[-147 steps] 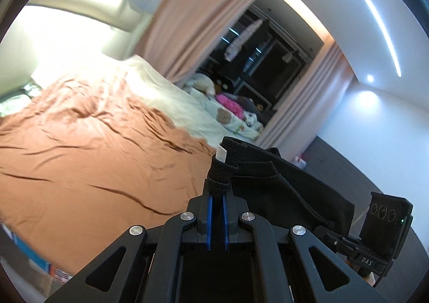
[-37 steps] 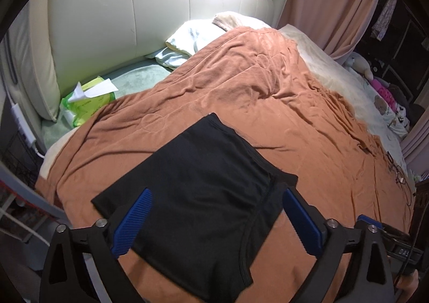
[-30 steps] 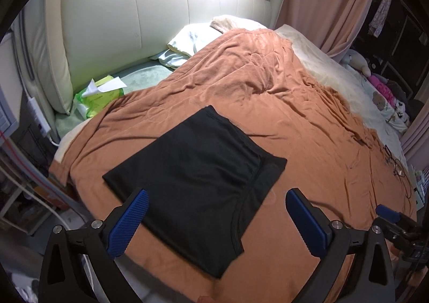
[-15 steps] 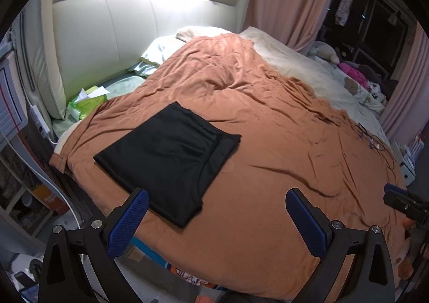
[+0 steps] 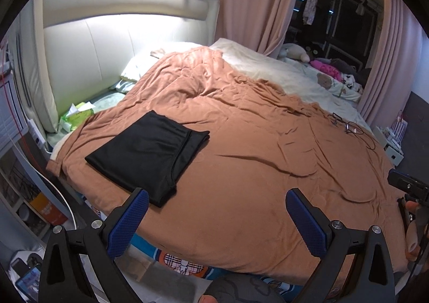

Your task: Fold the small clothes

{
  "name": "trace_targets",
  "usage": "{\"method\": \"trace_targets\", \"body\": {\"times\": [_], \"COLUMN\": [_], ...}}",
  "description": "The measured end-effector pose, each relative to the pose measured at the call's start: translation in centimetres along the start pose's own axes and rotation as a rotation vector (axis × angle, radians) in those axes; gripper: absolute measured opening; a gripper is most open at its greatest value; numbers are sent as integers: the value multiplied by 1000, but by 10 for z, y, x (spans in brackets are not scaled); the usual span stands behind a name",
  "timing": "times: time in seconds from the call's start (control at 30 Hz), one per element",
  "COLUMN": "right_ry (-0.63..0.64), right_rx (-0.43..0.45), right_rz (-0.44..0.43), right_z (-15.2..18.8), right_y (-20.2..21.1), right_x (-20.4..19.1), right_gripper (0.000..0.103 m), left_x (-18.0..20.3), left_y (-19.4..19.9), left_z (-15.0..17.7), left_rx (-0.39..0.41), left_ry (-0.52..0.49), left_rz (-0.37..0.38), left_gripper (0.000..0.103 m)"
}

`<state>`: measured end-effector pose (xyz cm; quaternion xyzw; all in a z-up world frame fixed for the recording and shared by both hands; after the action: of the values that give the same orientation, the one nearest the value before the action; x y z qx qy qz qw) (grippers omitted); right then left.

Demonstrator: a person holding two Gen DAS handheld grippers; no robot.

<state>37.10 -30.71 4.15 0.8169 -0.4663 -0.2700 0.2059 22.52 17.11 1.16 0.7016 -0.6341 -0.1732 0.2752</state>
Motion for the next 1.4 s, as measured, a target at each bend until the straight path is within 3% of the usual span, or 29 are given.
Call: {"method": "trace_targets", "body": {"times": [0.43,0.7,1.4], "right_ry": [74,83,79], "right_rx": [194,237,318], "right_rz": [87,133,197], "right_z": [64,107,166], "right_y": [93,117,161], "right_x": [13,22,13], "right_gripper": [103,103,103], "left_x": [57,79,125], "left_y": [57,82,126], "left_z": [31,53,103], "left_rx": [167,228,324], "left_ry": [-115,-148,-215], "left_rz": [41,53,92], "left_gripper": [103,103,103]}}
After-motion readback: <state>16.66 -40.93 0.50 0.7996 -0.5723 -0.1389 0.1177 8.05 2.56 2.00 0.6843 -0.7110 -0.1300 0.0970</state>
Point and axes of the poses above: each gripper's, at about its wrist camera, not at the fingertips, and y roughly against the way its jaws point, x to its right, z to its underside, the point moved 6 cm from there along -y, roughly the way its jaws point, and after that the axes turned 5 degrees about -y, right-handed, at the moved point
